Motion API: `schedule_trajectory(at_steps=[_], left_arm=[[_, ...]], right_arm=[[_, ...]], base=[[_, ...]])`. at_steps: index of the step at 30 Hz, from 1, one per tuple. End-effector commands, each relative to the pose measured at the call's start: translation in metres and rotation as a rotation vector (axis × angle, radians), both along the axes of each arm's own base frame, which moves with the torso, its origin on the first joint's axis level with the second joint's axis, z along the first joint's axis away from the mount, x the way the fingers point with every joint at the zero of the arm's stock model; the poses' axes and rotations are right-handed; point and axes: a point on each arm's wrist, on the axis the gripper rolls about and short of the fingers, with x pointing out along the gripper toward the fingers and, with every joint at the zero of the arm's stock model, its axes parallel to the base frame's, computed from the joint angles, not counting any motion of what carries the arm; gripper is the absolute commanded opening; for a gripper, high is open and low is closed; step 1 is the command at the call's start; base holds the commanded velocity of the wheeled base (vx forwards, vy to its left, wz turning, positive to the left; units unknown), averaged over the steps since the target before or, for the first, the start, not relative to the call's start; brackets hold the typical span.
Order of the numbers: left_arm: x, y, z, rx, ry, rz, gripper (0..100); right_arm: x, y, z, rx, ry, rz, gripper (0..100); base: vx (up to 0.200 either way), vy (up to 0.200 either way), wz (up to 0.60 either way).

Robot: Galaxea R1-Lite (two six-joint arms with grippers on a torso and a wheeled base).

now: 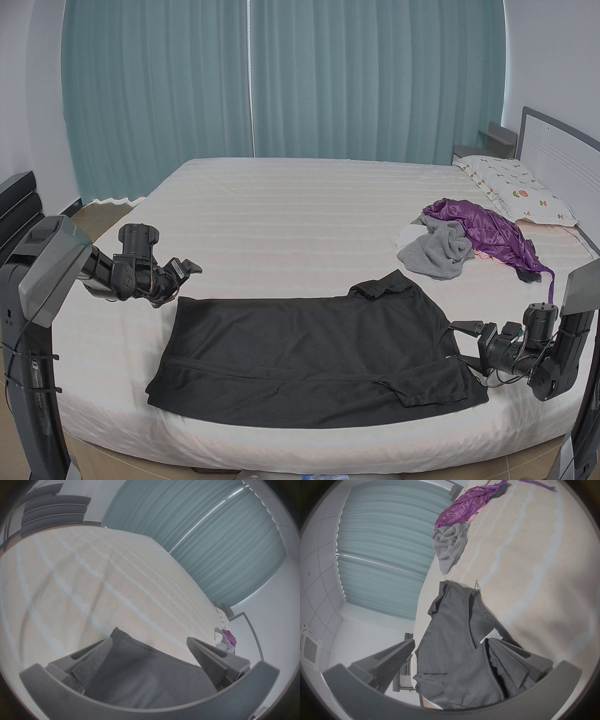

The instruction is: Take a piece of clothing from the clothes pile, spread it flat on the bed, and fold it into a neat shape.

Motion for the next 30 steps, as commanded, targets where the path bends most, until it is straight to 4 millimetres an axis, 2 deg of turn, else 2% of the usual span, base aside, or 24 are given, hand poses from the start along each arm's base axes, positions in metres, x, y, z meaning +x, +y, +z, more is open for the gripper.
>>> schedule_trajectory(at_steps=[1, 12, 22, 23, 30], left_arm=[[0.0155, 0.0149, -0.0463, 0.002, 0.047, 0.034, 100], [0.0196, 0.0163, -0.0546, -0.01, 0.007, 0.039, 100], [0.0187, 0.0141, -0.0536, -0.01, 0.006, 0.034, 100], [0.0176, 0.0141, -0.0536, -0.009, 0.009, 0.035, 0], [0.0167, 0.0166, -0.0482, 0.005, -0.001, 0.052, 0]], right_arm=[[-0.002, 0.0012, -0.0045, 0.0, 0.016, 0.005, 100], [-0.0058, 0.0047, -0.0104, -0.004, -0.002, 0.014, 100], [-0.0061, 0.0047, -0.0108, -0.003, 0.0, 0.015, 100], [-0.0061, 0.0047, -0.0108, -0.004, 0.0, 0.014, 100], [-0.0057, 0.0047, -0.0107, -0.003, -0.002, 0.015, 100]], base=[[0.0, 0.0, 0.0], [0.0, 0.0, 0.0], [0.0, 0.0, 0.0], [0.0, 0.0, 0.0], [0.0, 0.0, 0.0]])
